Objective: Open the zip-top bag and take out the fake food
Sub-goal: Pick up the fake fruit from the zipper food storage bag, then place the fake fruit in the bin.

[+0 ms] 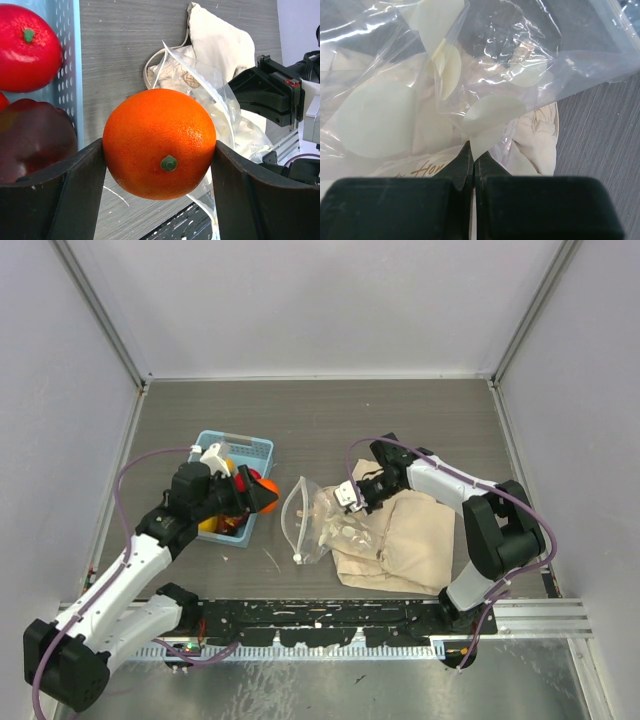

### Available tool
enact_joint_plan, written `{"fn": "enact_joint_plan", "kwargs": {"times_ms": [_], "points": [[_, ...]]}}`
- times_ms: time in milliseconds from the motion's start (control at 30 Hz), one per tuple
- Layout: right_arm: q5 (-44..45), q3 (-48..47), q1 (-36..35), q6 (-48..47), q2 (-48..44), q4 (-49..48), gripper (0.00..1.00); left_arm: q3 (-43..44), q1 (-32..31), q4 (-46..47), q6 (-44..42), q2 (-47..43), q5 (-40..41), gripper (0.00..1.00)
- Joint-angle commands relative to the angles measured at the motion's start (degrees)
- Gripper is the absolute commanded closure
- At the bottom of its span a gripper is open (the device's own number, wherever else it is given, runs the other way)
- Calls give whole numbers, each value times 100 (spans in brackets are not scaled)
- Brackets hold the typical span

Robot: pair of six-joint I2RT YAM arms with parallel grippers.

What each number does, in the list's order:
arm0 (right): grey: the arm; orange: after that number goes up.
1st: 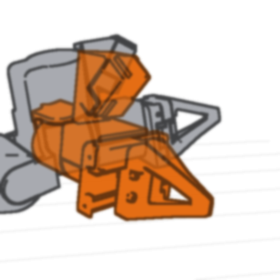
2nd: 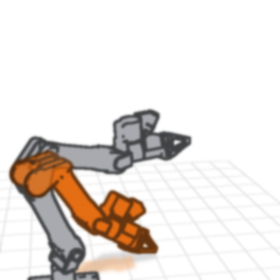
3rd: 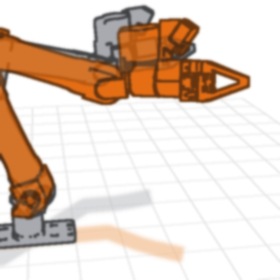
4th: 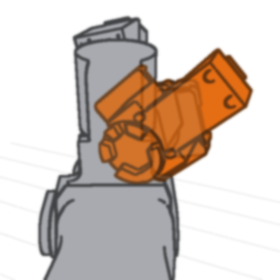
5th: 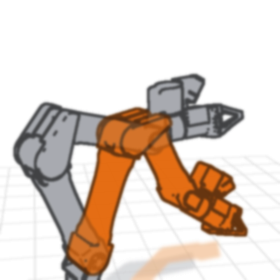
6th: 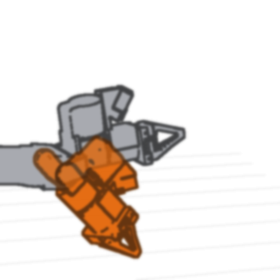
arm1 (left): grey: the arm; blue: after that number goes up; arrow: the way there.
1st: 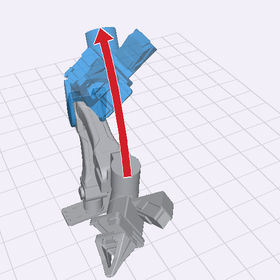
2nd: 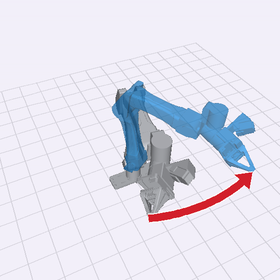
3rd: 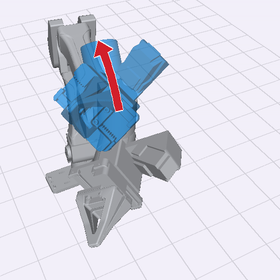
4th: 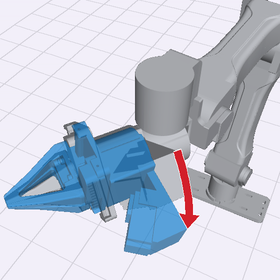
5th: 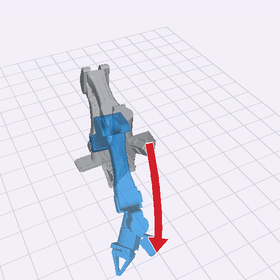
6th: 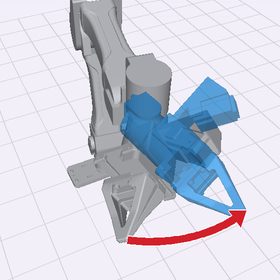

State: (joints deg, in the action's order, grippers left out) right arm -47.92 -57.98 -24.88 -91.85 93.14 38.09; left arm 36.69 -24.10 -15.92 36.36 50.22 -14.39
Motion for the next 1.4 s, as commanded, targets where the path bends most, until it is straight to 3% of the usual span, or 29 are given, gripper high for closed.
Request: {"fn": "enact_joint_plan", "kwargs": {"times_ms": [0,567,1367], "points": [[-162,-218,44,-112,-121,98,99,343,171,-25,-203,-155,-148,48],[-198,-232,43,-131,-139,138,99,949,1018,-852,-935,-224,-107,52],[-192,-246,49,-171,-121,182,99,1057,2074,-588,-933,233,-435,55]]}}
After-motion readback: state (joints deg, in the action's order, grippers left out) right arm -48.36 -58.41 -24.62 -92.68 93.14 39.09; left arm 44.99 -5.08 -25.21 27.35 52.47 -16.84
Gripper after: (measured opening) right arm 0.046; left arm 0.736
